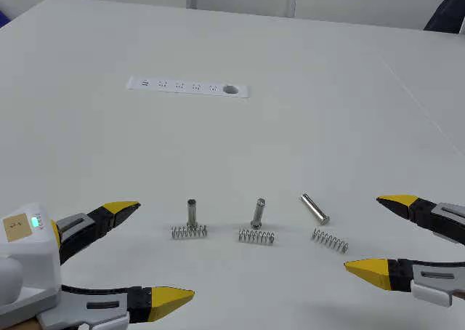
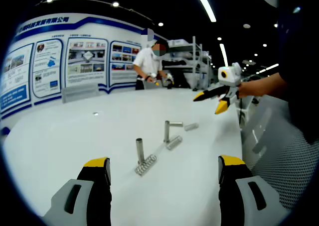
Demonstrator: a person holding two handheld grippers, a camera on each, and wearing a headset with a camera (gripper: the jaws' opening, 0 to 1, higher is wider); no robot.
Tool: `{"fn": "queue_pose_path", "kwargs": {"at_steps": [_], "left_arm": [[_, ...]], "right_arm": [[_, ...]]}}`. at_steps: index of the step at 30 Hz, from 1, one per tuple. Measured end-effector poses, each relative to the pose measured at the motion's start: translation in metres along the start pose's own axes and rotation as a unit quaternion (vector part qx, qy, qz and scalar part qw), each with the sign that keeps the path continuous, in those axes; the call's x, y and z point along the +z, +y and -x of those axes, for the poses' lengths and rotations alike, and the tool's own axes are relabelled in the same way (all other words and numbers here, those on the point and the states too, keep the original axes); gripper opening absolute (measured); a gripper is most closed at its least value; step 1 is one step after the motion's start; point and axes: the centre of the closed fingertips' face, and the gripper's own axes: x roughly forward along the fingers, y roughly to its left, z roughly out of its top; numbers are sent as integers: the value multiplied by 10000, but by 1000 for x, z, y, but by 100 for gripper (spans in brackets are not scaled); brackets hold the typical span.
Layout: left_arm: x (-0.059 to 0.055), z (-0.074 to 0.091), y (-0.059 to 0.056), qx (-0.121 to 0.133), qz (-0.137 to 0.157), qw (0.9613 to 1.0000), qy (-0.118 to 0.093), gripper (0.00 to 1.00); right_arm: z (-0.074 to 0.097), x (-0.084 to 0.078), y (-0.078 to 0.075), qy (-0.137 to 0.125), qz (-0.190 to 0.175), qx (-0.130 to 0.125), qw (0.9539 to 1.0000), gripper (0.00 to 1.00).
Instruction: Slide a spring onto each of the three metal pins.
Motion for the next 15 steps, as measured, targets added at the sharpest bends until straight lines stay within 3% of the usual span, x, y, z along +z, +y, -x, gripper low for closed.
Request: {"fn": "queue_pose_path", "kwargs": {"at_steps": [15], "left_arm": [[1,0,2,-40,-6,10000,-2,90]], "right_arm": [[1,0,0,87,-87,-96,9999,70]]}}
